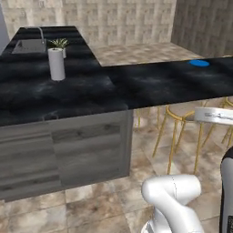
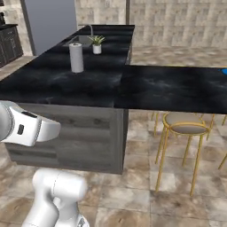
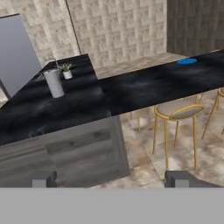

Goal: Transport the steak and cucumber to the fridge. Place the steak on the rack containing meat and place the cucumber on the rack containing the vegetable, ensuring meats and vegetables are on different racks.

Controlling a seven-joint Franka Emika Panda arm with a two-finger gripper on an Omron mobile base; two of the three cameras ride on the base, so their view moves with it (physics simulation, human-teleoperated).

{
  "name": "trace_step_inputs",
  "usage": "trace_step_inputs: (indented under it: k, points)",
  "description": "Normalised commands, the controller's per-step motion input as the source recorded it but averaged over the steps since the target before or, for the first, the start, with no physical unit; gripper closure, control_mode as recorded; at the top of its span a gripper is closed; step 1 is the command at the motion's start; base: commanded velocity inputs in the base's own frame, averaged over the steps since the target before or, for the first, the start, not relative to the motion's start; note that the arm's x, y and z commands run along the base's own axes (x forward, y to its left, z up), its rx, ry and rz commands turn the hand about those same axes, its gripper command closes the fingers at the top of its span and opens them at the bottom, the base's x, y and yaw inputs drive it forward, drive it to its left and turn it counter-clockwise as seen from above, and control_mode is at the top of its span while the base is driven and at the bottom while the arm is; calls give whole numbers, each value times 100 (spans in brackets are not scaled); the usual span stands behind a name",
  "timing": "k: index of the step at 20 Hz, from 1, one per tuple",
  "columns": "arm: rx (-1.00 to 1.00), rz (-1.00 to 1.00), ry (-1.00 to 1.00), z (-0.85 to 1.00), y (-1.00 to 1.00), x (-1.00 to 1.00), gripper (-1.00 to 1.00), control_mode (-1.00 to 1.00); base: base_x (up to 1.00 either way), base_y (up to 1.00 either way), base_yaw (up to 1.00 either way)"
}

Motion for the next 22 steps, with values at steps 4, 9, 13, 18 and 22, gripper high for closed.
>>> trace_step_inputs:
  k: [4, 9, 13, 18, 22]
  points:
    - [0, 0, 0, 0, 0, 0, -100, 100, -1, -100, 0]
    - [0, 0, 0, 0, 0, 0, -100, 100, 0, -100, 0]
    - [0, 0, 0, 0, 0, 0, -100, 100, 0, -100, 0]
    - [0, 0, 0, 0, 0, 0, -100, 100, 0, -100, 0]
    - [0, 0, 0, 0, 0, 0, -100, 100, 0, -100, 0]
